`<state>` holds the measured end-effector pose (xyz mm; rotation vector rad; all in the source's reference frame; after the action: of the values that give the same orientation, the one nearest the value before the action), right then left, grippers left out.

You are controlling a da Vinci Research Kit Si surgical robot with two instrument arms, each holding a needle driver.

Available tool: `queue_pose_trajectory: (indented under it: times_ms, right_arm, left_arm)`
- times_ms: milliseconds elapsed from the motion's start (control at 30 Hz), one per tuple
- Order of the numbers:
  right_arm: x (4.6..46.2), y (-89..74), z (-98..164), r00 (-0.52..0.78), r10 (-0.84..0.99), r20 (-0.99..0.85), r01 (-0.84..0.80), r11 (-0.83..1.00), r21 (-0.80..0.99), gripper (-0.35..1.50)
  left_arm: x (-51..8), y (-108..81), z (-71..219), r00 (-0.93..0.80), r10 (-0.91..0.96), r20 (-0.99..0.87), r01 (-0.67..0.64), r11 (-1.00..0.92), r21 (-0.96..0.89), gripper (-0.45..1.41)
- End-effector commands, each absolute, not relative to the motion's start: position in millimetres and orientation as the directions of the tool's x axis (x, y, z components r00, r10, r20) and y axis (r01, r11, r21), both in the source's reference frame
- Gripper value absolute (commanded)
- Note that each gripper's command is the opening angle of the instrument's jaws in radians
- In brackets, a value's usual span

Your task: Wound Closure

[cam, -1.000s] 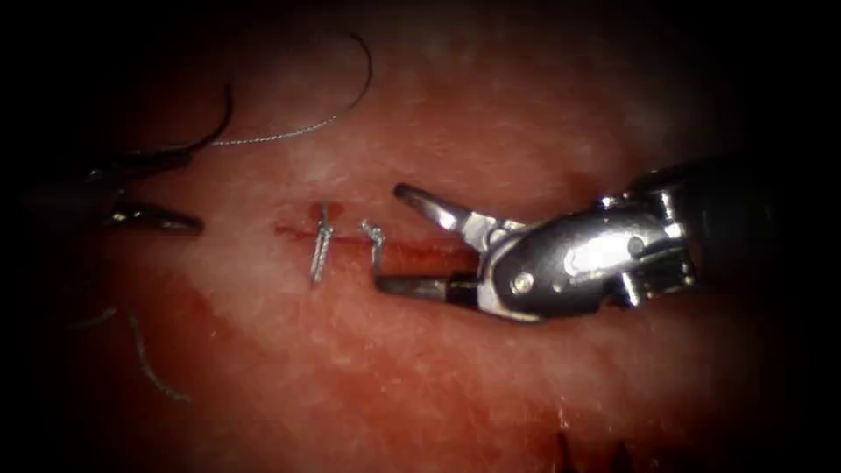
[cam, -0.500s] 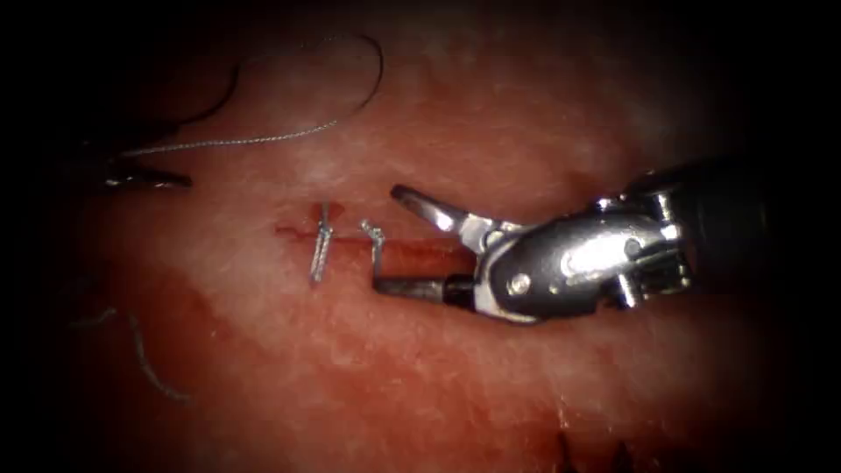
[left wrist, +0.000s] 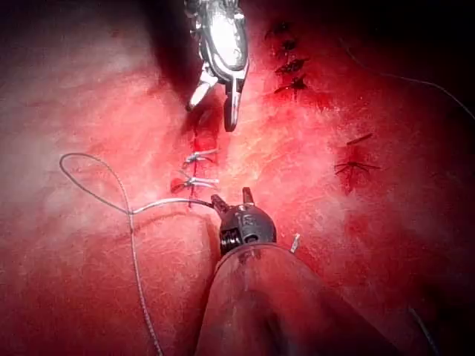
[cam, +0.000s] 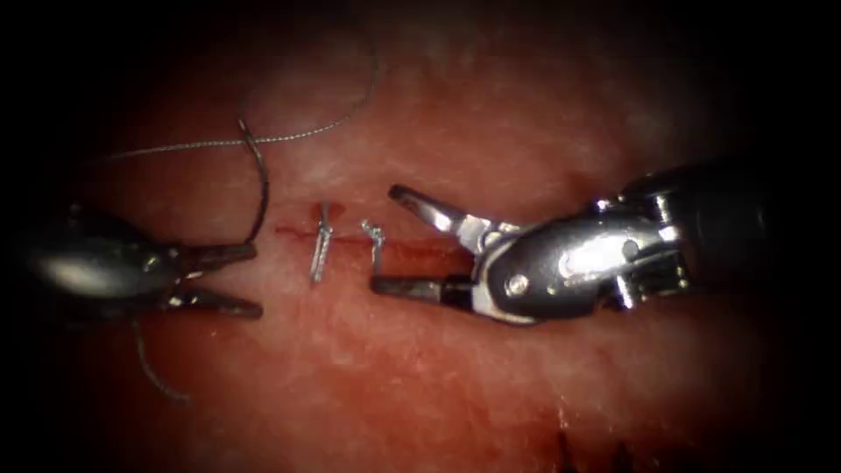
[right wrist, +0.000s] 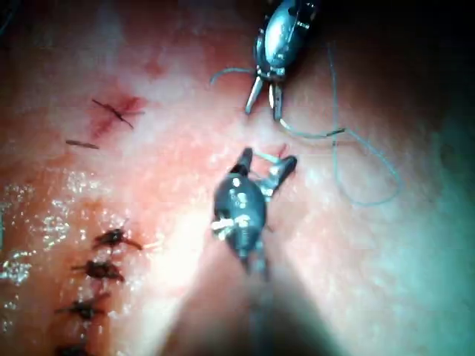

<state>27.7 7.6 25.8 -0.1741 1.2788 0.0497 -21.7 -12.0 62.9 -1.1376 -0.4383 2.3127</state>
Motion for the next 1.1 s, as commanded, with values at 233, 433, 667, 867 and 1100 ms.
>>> queue_pose_trajectory:
  times_ms: [233,433,667,867,1100]
  right_arm:
    - [28.5,6.6,26,0.287,-0.052,-0.957,-0.134,0.987,-0.093,1.42]
    - [28.5,6.6,26,0.286,-0.046,-0.957,-0.136,0.987,-0.088,1.42]
    - [28.5,6.6,26,0.286,-0.046,-0.957,-0.136,0.987,-0.088,1.42]
    - [28.6,6.6,26,0.287,-0.046,-0.957,-0.136,0.987,-0.088,1.42]
    - [28.6,6.5,26,0.287,-0.046,-0.957,-0.136,0.987,-0.088,1.42]
  left_arm:
    - [-22.6,-13.2,70,-0.47,0.652,-0.595,-0.325,-0.754,-0.57,0.22]
    - [-23.8,-15.0,71,-0.487,0.658,-0.575,-0.299,-0.744,-0.598,0.24]
    - [-25.7,-14.4,67,-0.462,0.669,-0.582,-0.263,-0.73,-0.631,0.27]
    - [-25.2,-12.5,61,-0.393,0.664,-0.636,-0.266,-0.745,-0.612,0.27]
    - [-21.8,-10.5,56,-0.422,0.599,-0.681,-0.297,-0.801,-0.52,0.31]
